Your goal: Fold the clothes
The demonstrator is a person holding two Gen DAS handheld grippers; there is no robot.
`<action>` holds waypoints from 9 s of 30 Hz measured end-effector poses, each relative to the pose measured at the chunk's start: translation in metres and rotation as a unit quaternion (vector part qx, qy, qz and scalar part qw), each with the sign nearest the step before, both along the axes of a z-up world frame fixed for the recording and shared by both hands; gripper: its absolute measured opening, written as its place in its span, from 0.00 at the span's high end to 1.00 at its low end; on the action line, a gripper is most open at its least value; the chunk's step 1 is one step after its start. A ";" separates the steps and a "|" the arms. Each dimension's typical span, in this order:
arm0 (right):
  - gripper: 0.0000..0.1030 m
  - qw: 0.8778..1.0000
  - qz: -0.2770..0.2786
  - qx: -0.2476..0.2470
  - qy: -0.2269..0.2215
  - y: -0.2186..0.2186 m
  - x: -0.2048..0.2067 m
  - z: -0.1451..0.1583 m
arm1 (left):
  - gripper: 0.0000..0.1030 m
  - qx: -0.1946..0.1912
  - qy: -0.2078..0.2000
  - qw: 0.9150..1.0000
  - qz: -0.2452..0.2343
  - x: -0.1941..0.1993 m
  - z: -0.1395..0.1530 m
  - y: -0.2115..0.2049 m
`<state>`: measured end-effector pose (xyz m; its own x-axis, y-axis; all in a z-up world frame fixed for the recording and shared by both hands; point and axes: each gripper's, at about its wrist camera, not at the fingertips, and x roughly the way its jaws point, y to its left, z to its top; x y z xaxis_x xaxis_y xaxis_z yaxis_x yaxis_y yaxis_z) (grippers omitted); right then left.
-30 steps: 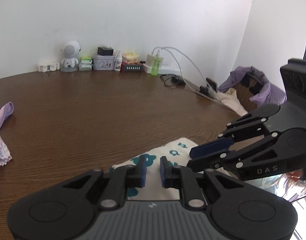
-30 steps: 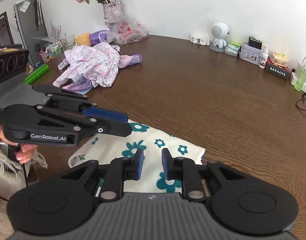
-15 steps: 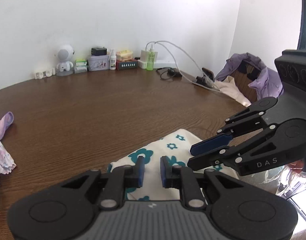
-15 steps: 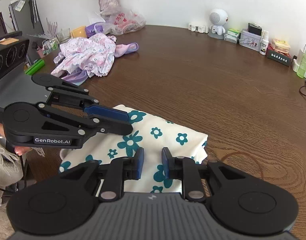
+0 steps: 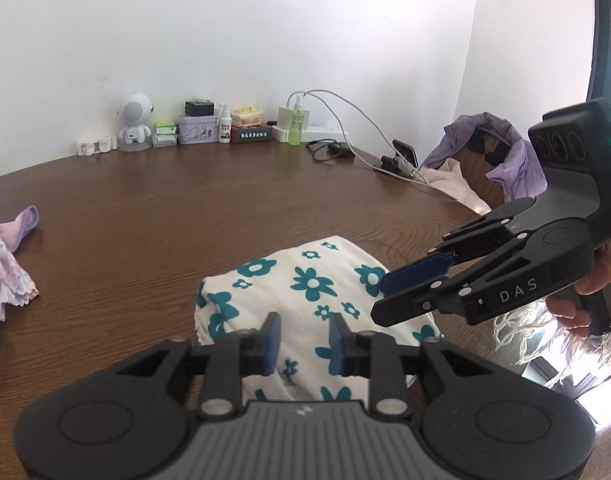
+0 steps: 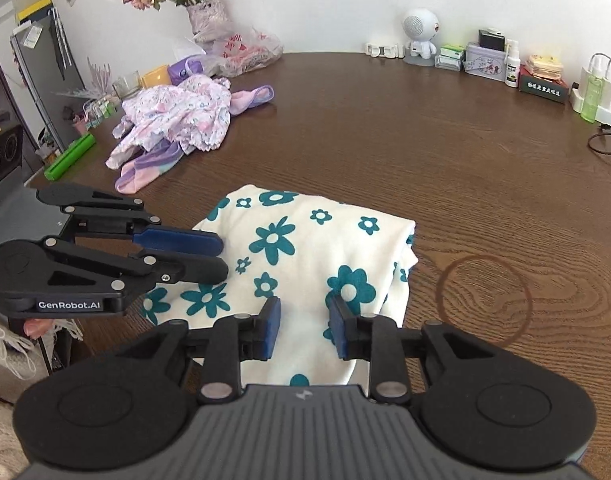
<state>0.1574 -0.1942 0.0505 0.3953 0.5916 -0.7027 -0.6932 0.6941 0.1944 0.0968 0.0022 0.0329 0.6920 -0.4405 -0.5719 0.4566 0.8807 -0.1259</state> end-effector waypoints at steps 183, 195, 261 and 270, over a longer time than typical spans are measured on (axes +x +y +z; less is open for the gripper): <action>0.79 0.980 -0.181 0.069 -0.052 0.100 0.485 -0.033 | 0.86 -0.014 -0.013 0.988 0.154 0.497 -0.059 0.024; 0.64 0.979 -0.180 0.065 -0.070 0.099 0.469 -0.015 | 0.62 -0.013 -0.044 0.985 0.166 0.477 -0.040 0.027; 0.00 0.977 -0.176 0.025 -0.115 -0.008 0.106 0.040 | 0.00 0.037 -0.064 0.969 0.237 0.103 0.025 -0.009; 0.00 0.982 -0.148 0.023 -0.112 -0.015 0.033 0.029 | 0.00 0.050 -0.047 0.968 0.242 0.037 0.004 -0.008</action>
